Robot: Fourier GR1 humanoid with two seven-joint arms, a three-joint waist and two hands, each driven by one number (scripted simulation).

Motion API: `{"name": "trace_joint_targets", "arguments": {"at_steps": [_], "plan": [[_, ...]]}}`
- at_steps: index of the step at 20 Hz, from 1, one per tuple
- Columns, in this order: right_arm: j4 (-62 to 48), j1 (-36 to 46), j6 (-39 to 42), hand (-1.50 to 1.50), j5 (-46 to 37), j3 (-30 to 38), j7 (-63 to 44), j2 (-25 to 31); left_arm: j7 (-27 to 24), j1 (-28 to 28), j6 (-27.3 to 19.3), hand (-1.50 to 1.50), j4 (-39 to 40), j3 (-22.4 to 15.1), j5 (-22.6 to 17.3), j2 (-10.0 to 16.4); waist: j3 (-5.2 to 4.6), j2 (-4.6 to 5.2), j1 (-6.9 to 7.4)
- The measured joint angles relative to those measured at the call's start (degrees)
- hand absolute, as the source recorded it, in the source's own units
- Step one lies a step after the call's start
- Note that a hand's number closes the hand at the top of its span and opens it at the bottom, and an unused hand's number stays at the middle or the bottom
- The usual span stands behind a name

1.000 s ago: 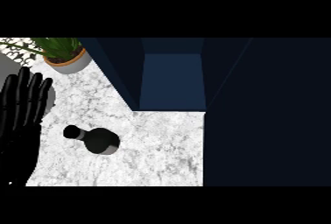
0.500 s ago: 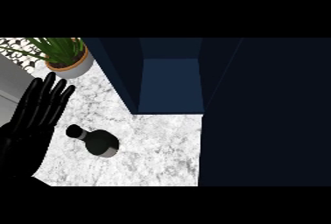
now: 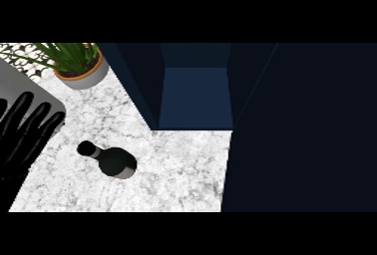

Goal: Pick up the wine, place it into the cabinet and close the cabinet

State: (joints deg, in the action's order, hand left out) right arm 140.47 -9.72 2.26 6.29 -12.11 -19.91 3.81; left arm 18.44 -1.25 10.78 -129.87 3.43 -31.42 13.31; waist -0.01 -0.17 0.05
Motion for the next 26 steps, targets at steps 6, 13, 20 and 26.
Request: {"name": "trace_joint_targets", "arguments": {"at_steps": [6, 13, 20, 26], "plan": [[1.9, 0.4, -2.1, -1.5, -3.3, -4.7, -3.5, -0.8, 7.0, 2.0, -4.4, -1.5, -3.1, 1.1, -1.3, 0.7, 0.01, 0.01, -0.13], [2.3, 3.3, -7.0, -1.5, -5.5, -10.5, -7.9, -2.3, 10.5, 1.9, -6.0, -1.5, -3.3, 2.5, -1.9, 1.4, -0.02, -0.06, -0.09], [2.8, 6.4, -10.9, -1.5, -6.8, -13.2, -11.8, -1.4, 10.4, 1.9, -5.4, -1.5, -2.6, 3.6, -1.2, 1.4, -0.06, -0.08, -0.35], [3.1, 7.6, -13.4, -1.5, -7.6, -14.8, -12.6, -0.1, 8.5, 2.4, -3.9, -1.5, 0.7, 3.4, 0.8, 0.7, -0.05, -0.08, -0.74]]}}
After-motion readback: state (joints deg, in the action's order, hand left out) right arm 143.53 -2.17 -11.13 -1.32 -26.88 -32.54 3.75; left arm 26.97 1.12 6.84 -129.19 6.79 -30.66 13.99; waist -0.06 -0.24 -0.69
